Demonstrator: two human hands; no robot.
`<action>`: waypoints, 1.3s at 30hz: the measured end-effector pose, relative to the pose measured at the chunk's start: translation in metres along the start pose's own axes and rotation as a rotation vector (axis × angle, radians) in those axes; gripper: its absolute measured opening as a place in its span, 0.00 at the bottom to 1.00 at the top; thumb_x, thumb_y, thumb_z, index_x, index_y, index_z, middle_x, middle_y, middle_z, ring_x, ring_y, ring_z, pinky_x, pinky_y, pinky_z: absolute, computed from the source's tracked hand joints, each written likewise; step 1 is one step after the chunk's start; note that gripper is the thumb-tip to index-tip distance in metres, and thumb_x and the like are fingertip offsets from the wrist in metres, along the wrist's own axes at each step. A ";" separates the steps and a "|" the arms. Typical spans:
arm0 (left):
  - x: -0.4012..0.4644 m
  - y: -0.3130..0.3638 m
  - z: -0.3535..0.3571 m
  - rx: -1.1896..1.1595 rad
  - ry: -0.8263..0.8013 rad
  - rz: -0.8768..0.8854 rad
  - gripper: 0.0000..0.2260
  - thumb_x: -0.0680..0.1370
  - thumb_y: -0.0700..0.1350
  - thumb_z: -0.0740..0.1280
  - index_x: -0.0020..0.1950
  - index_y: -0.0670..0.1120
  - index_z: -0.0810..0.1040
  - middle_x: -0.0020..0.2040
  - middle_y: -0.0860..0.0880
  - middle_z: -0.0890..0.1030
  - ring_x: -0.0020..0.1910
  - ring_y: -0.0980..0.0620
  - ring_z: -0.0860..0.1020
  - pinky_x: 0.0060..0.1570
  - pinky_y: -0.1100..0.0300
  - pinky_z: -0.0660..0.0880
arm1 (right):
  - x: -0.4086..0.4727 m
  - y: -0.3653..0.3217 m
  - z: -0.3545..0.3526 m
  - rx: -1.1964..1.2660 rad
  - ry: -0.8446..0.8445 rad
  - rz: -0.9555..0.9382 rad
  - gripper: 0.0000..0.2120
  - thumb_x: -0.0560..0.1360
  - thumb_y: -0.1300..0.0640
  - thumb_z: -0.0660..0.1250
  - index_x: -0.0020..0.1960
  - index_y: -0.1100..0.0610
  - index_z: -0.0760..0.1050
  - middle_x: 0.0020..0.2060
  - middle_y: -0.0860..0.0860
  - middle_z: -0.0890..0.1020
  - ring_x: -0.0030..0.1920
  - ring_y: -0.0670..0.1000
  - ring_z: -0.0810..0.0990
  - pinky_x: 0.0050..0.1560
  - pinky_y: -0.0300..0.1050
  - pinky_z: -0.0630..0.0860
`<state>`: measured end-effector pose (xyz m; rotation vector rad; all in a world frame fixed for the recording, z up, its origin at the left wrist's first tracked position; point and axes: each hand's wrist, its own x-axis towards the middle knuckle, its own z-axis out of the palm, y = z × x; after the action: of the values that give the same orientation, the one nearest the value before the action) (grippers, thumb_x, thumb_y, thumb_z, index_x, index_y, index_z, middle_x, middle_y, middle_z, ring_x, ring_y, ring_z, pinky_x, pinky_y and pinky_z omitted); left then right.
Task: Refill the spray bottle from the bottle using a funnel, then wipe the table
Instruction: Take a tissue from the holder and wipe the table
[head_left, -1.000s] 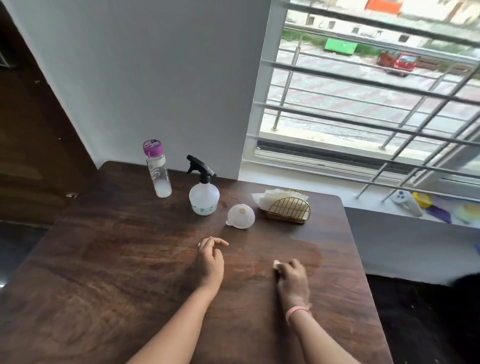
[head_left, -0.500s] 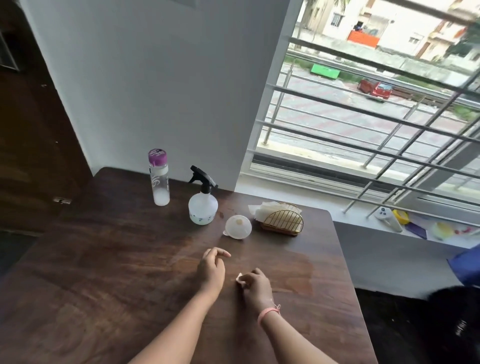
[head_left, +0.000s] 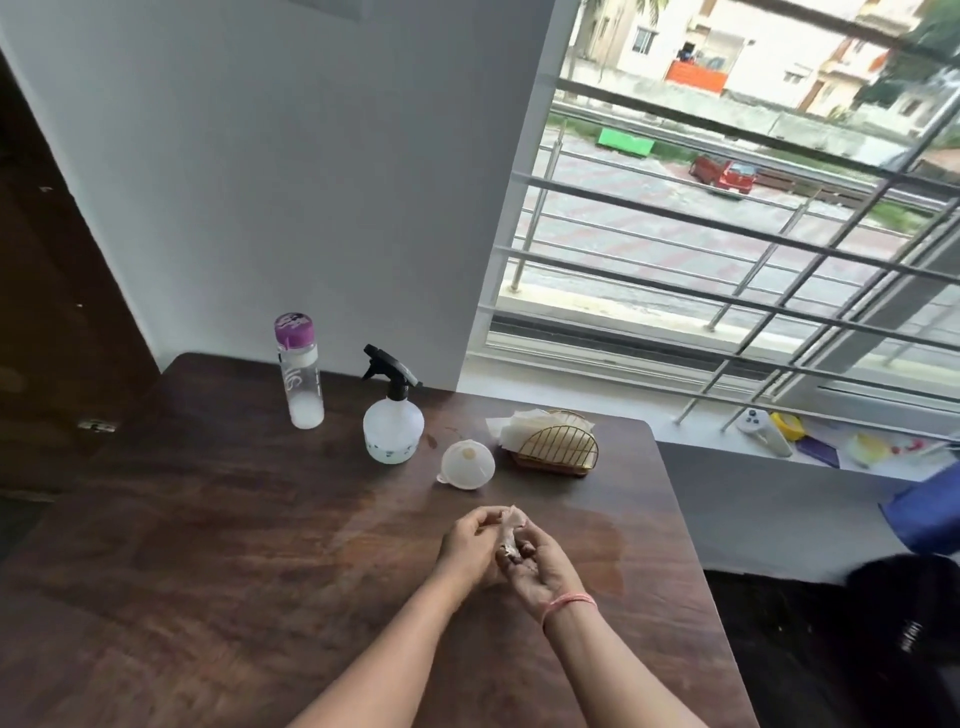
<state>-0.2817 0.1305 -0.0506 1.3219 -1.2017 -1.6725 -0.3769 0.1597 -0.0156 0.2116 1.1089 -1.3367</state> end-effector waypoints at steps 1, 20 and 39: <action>0.002 0.001 0.005 -0.009 -0.026 -0.007 0.09 0.66 0.46 0.68 0.44 0.52 0.84 0.45 0.52 0.86 0.50 0.51 0.83 0.56 0.54 0.78 | -0.001 -0.003 0.000 0.026 0.002 0.002 0.07 0.75 0.70 0.59 0.46 0.66 0.76 0.39 0.60 0.76 0.30 0.54 0.80 0.27 0.40 0.78; 0.011 -0.012 0.248 0.151 0.160 0.030 0.19 0.72 0.24 0.58 0.52 0.43 0.79 0.44 0.50 0.82 0.40 0.63 0.80 0.42 0.73 0.74 | 0.033 -0.163 -0.151 0.087 -0.055 -0.012 0.11 0.77 0.71 0.58 0.40 0.61 0.74 0.26 0.55 0.80 0.26 0.49 0.81 0.27 0.35 0.76; -0.010 -0.028 0.401 0.174 0.146 0.053 0.10 0.73 0.43 0.65 0.44 0.58 0.79 0.45 0.54 0.84 0.47 0.54 0.82 0.52 0.61 0.77 | 0.004 -0.266 -0.274 0.062 -0.056 -0.053 0.09 0.76 0.70 0.62 0.42 0.60 0.76 0.33 0.54 0.80 0.31 0.48 0.80 0.30 0.35 0.77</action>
<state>-0.6658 0.2483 -0.0505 1.4763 -1.3064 -1.4346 -0.7428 0.2670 -0.0377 0.1900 1.0336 -1.4174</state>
